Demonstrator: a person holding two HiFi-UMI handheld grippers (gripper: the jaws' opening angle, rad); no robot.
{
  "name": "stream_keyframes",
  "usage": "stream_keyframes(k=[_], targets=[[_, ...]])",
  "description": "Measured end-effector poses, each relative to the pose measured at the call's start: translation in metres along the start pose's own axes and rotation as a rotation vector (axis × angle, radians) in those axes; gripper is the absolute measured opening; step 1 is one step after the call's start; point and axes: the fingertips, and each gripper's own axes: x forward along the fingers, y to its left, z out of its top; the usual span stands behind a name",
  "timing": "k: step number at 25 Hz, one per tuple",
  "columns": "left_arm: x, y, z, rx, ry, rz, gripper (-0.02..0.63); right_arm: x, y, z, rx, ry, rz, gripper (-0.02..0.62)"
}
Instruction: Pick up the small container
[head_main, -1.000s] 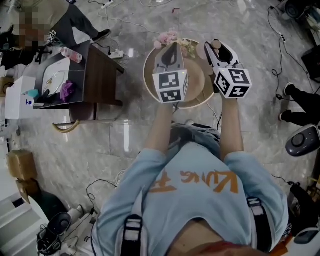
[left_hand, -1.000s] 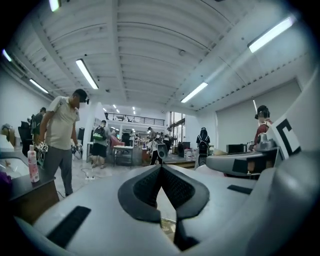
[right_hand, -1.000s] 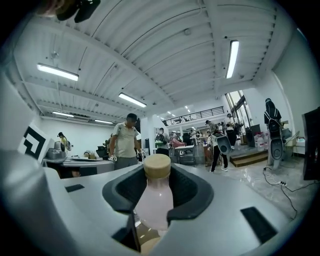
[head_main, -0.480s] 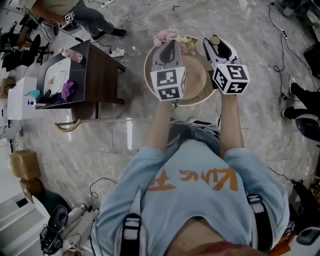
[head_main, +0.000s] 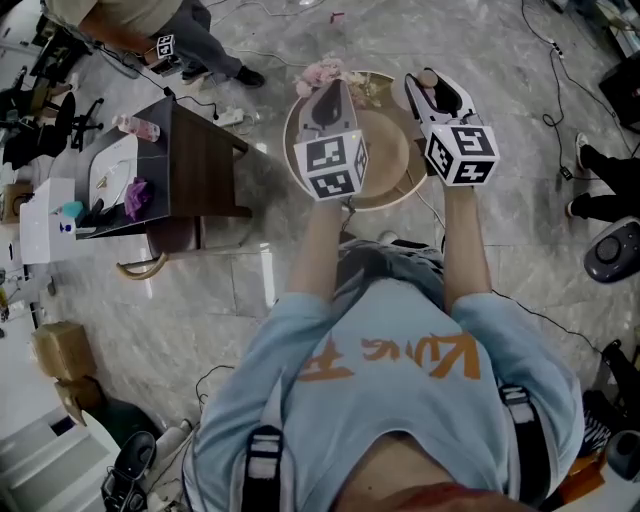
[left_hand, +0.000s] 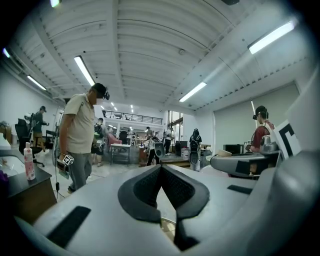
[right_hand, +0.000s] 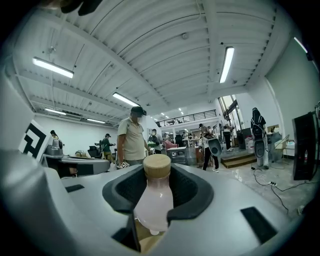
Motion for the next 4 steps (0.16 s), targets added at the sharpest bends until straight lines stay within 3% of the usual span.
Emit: stream_keyframes(k=[4], targets=[[0.0018,-0.0069,-0.0033,0.011,0.006,-0.014,0.023,-0.0035,-0.0033,-0.0028,-0.004,0.002,-0.008,0.150]])
